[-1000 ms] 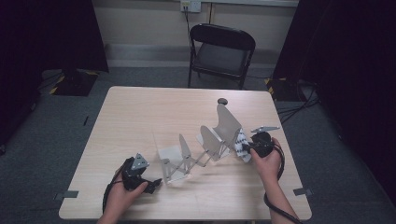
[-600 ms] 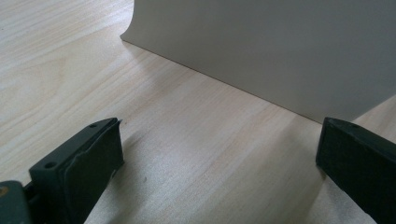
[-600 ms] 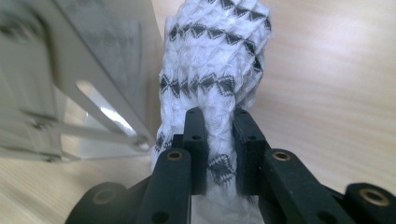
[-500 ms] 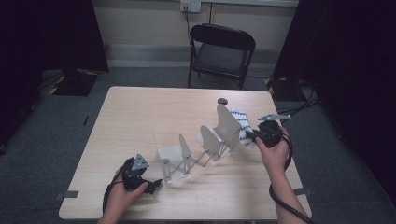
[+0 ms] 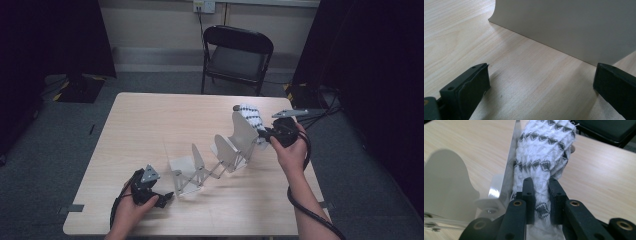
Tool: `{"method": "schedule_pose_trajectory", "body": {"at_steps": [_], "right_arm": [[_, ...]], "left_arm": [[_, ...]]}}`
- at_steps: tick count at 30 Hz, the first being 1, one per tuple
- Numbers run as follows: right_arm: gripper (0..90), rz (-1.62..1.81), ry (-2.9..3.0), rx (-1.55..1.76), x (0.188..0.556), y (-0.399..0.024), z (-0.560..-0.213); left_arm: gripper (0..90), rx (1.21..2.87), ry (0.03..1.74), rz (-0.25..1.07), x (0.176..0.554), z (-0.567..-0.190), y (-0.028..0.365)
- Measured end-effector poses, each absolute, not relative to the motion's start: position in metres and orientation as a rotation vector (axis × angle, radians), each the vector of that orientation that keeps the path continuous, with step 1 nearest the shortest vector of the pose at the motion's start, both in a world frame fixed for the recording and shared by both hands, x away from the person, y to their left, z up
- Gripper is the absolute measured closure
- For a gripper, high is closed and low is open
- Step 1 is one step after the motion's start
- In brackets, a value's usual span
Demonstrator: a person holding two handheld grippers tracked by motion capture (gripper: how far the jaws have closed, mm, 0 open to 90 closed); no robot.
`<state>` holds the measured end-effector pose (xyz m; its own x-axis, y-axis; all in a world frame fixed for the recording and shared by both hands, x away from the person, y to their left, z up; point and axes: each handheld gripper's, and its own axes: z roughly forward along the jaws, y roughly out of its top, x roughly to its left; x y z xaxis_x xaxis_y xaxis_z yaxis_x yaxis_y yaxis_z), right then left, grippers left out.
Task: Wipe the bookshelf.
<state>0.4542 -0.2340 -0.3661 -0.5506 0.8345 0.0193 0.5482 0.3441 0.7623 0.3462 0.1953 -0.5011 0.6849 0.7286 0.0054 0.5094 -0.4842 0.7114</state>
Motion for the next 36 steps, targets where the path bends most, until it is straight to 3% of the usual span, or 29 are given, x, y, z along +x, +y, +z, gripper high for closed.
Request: {"method": "schedule_pose_trajectory", "body": {"at_steps": [18, 26, 36], "right_arm": [[77.5, 0.968, 2.303, 1.407, 0.451, -0.232, -0.471], [75.3, 0.938, 2.310, 1.389, 0.440, -0.235, -0.477], [72.2, 0.954, 2.308, 1.389, 0.394, -0.253, -0.479]], "left_arm": [[0.3, 2.191, 0.944, 0.402, 0.346, -0.501, 0.195], [0.2, 2.189, 0.944, 0.394, 0.346, -0.501, 0.195], [0.2, 2.192, 0.941, 0.397, 0.346, -0.501, 0.195]]}}
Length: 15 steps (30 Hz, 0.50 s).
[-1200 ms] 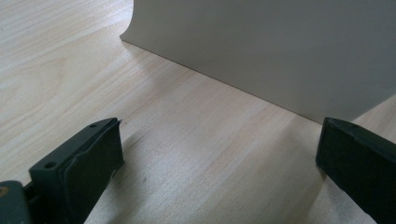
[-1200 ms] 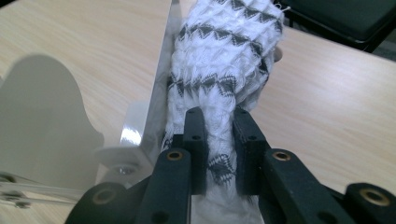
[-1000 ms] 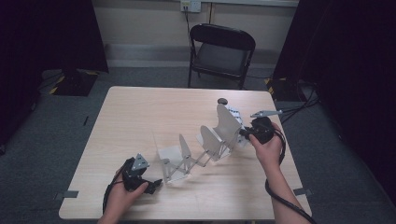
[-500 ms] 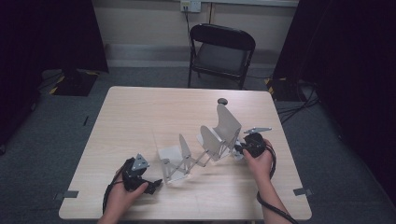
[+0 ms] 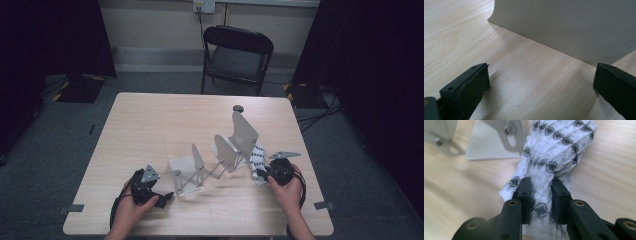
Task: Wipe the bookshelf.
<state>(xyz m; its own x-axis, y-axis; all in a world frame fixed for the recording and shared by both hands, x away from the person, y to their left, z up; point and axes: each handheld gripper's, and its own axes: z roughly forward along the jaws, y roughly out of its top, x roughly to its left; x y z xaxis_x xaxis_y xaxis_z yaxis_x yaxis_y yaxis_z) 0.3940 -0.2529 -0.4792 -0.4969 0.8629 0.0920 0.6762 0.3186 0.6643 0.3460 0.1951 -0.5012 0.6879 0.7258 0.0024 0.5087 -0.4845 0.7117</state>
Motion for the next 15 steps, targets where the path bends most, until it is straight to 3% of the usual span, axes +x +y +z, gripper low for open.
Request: {"method": "schedule_pose_trajectory", "body": {"at_steps": [4, 7, 11, 15], "right_arm": [[67.0, 1.000, 2.286, 1.415, 0.374, -0.260, -0.483], [50.9, 0.980, 2.303, 1.429, 0.364, -0.261, -0.482], [40.9, 0.944, 2.295, 1.404, 0.360, -0.266, -0.473], [37.9, 0.998, 2.258, 1.405, 0.366, -0.272, -0.461]], "left_arm": [[0.3, 2.191, 0.942, 0.397, 0.346, -0.501, 0.195], [0.2, 2.189, 0.946, 0.395, 0.346, -0.501, 0.195], [0.3, 2.189, 0.946, 0.396, 0.346, -0.501, 0.195], [0.3, 2.189, 0.946, 0.397, 0.346, -0.501, 0.195]]}}
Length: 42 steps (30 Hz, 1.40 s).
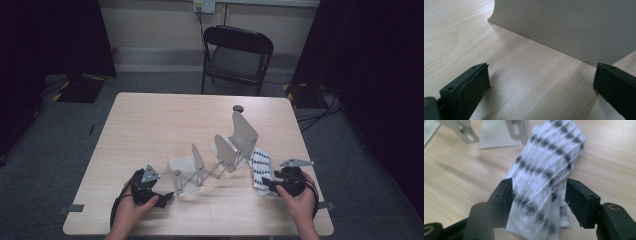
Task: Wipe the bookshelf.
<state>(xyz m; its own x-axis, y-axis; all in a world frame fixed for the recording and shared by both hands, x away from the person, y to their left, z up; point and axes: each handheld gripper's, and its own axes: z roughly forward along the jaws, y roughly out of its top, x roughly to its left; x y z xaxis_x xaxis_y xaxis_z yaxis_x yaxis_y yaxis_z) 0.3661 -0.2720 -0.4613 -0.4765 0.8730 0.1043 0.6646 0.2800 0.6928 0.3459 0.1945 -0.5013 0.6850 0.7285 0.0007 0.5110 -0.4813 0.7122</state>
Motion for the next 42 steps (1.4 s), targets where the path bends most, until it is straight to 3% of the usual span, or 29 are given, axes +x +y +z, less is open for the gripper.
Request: {"method": "schedule_pose_trajectory", "body": {"at_steps": [2, 6, 13, 22, 28, 30, 32, 34, 42], "right_arm": [[39.7, 1.001, 2.229, 1.392, 0.371, -0.274, -0.455], [54.9, 0.926, 2.214, 1.344, 0.380, -0.273, -0.453], [55.9, 0.869, 2.233, 1.356, 0.372, -0.263, -0.479], [42.7, 0.956, 2.296, 1.372, 0.337, -0.241, -0.479], [33.8, 1.054, 2.259, 1.408, 0.325, -0.255, -0.471], [34.5, 1.076, 2.209, 1.412, 0.328, -0.264, -0.464], [40.8, 1.035, 2.213, 1.420, 0.331, -0.272, -0.463], [37.1, 0.983, 2.253, 1.425, 0.332, -0.274, -0.469], [37.0, 0.979, 2.332, 1.348, 0.321, -0.245, -0.481]], "left_arm": [[0.3, 2.188, 0.946, 0.399, 0.346, -0.501, 0.194], [0.3, 2.191, 0.944, 0.396, 0.346, -0.501, 0.195], [0.3, 2.190, 0.941, 0.396, 0.346, -0.501, 0.194], [0.3, 2.189, 0.947, 0.397, 0.345, -0.501, 0.194], [0.3, 2.189, 0.948, 0.397, 0.345, -0.501, 0.194], [0.3, 2.184, 0.949, 0.394, 0.345, -0.502, 0.194], [0.3, 2.184, 0.947, 0.394, 0.345, -0.502, 0.194], [0.3, 2.184, 0.947, 0.394, 0.345, -0.502, 0.194], [0.3, 2.183, 0.949, 0.395, 0.345, -0.502, 0.193]]}}
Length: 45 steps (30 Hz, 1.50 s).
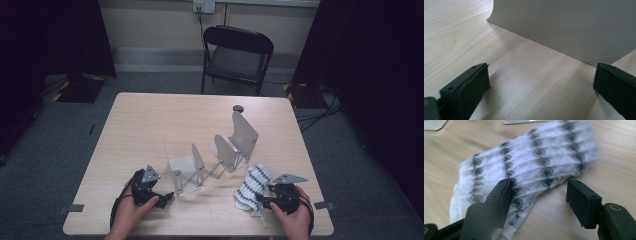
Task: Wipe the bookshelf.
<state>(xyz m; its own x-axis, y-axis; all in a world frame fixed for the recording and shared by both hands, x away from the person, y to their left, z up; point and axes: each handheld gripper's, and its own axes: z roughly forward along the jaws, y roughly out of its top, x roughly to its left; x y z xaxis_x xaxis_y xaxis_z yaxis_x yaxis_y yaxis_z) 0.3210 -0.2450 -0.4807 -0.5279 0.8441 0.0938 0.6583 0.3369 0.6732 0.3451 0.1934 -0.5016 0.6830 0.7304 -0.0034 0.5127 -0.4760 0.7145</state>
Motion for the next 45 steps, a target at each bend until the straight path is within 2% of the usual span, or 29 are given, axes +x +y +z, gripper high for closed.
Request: {"method": "schedule_pose_trajectory", "body": {"at_steps": [7, 12, 16, 22, 29, 36, 45], "right_arm": [[30.7, 0.992, 2.406, 1.231, 0.307, -0.219, -0.479], [31.7, 0.989, 2.351, 1.222, 0.308, -0.232, -0.466], [32.7, 0.908, 2.380, 1.259, 0.310, -0.239, -0.476], [33.3, 0.824, 2.416, 1.156, 0.307, -0.210, -0.482], [27.6, 0.868, 2.464, 1.067, 0.306, -0.177, -0.483], [19.2, 0.922, 2.375, 1.135, 0.310, -0.209, -0.470], [16.5, 0.890, 2.312, 1.196, 0.319, -0.242, -0.481]], "left_arm": [[0.3, 2.187, 0.946, 0.397, 0.344, -0.501, 0.193], [0.3, 2.187, 0.946, 0.396, 0.344, -0.501, 0.193], [0.3, 2.187, 0.945, 0.396, 0.344, -0.502, 0.193], [0.3, 2.187, 0.946, 0.396, 0.344, -0.502, 0.193], [0.3, 2.190, 0.943, 0.395, 0.344, -0.501, 0.193], [0.3, 2.191, 0.939, 0.399, 0.342, -0.501, 0.193], [2.2, 2.192, 0.937, 0.392, 0.339, -0.500, 0.192]]}}
